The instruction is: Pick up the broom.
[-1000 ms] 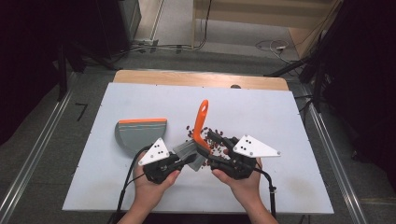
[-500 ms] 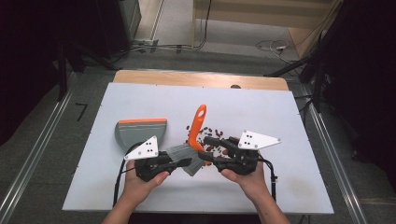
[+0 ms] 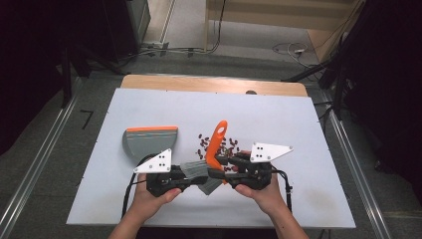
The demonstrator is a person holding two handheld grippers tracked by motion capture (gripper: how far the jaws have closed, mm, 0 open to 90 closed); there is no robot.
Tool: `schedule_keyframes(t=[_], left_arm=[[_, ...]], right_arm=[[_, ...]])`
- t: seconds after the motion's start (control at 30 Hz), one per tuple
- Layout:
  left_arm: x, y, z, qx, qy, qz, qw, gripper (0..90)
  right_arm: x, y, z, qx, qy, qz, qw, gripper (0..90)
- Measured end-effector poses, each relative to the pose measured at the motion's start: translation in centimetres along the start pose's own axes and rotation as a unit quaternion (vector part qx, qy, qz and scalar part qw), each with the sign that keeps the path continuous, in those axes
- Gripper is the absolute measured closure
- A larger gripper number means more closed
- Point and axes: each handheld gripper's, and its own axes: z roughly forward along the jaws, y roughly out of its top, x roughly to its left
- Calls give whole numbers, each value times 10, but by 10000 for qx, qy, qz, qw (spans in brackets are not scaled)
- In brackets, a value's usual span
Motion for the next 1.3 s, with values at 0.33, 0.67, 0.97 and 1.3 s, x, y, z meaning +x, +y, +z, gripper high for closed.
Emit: schedule_keyframes(t=[0.33,0.67,0.97,1.3], left_arm=[[0,-1,1,11,-144,-13,9999,856],[1,-1,1,-13,84,-83,9999,728],[7,-4,-14,-138,887,-272,9956,371],[9,-5,-20,-48,1704,-344,9848,24]], right_arm=[[-3,-6,-1,-32,203,40,9998,654],[2,-4,-1,122,-118,-64,9998,682],[-5,-4,-9,151,-802,149,9966,683],[-12,-3,-21,247,-1604,299,9863,683]])
